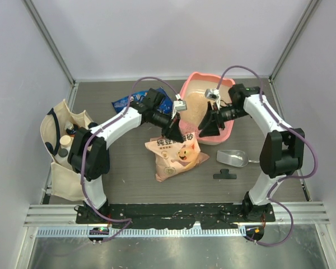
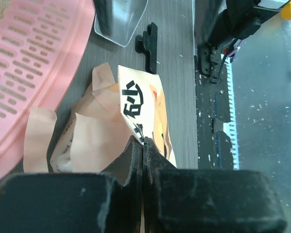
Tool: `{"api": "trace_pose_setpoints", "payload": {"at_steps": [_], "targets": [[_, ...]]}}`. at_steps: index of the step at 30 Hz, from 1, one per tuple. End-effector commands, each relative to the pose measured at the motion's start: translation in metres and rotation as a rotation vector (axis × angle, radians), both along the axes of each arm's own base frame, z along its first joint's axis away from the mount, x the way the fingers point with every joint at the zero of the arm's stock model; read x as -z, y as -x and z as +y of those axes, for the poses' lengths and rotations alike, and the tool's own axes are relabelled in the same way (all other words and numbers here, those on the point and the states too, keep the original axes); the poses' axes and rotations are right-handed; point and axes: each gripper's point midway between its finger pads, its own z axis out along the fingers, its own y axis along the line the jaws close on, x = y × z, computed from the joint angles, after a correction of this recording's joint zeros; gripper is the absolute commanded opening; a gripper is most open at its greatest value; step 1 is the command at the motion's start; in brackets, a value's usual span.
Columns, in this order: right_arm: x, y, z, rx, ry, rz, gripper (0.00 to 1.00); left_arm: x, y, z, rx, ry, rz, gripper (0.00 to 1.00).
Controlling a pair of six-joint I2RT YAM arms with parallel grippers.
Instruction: Fill the litter box with clean litter
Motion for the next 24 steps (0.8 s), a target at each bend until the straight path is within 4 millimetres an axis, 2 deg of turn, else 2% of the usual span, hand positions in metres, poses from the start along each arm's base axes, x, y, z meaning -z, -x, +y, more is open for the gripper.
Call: {"api": "trace_pose_setpoints", "payload": {"at_steps": [1, 4, 5, 8, 10, 11, 12, 13, 14, 15, 16, 19, 21, 24], "targets": [[0.002, 0.043, 0.022, -0.155, -0.05, 0.041, 0.63, -0.009, 0.015, 0.027, -0.015, -0.031, 0.176, 0.0], [0.006, 0.041, 0.034, -0.182, -0.064, 0.031, 0.63, -0.012, 0.02, 0.039, -0.01, -0.038, 0.194, 0.0], [0.006, 0.039, 0.037, -0.181, -0.056, 0.044, 0.67, -0.012, 0.022, 0.041, -0.003, -0.039, 0.201, 0.0], [0.01, 0.028, 0.036, -0.157, 0.009, 0.046, 0.7, -0.011, 0.026, 0.048, -0.006, -0.038, 0.241, 0.0], [0.004, 0.007, 0.037, -0.105, 0.03, -0.07, 0.7, -0.011, 0.025, 0.049, 0.001, -0.023, 0.242, 0.0], [0.017, 0.004, 0.033, -0.063, 0.078, -0.071, 0.7, -0.012, 0.025, 0.05, 0.004, -0.017, 0.251, 0.0], [-0.004, -0.016, 0.038, 0.026, 0.051, -0.153, 0.71, -0.016, 0.022, 0.048, 0.016, -0.006, 0.232, 0.0], [-0.007, -0.023, 0.04, 0.073, 0.039, -0.178, 0.73, -0.016, 0.02, 0.047, 0.023, -0.004, 0.222, 0.0], [0.007, -0.022, 0.038, 0.132, 0.047, -0.138, 0.75, -0.014, 0.018, 0.045, 0.025, -0.004, 0.231, 0.0], [-0.011, -0.041, 0.045, 0.201, -0.024, -0.184, 0.78, -0.018, 0.014, 0.044, 0.025, 0.004, 0.216, 0.0], [-0.017, -0.039, 0.048, 0.219, -0.052, -0.185, 0.8, -0.018, 0.013, 0.042, 0.027, 0.008, 0.204, 0.0], [-0.006, -0.034, 0.06, 0.191, -0.082, -0.111, 0.81, -0.02, 0.007, 0.04, 0.019, 0.019, 0.179, 0.0], [-0.012, -0.028, 0.071, 0.143, -0.12, -0.084, 0.79, -0.02, 0.006, 0.039, 0.018, 0.019, 0.185, 0.0], [-0.009, -0.019, 0.082, 0.114, -0.125, -0.065, 0.79, -0.018, 0.006, 0.038, 0.019, 0.019, 0.206, 0.0]]}}
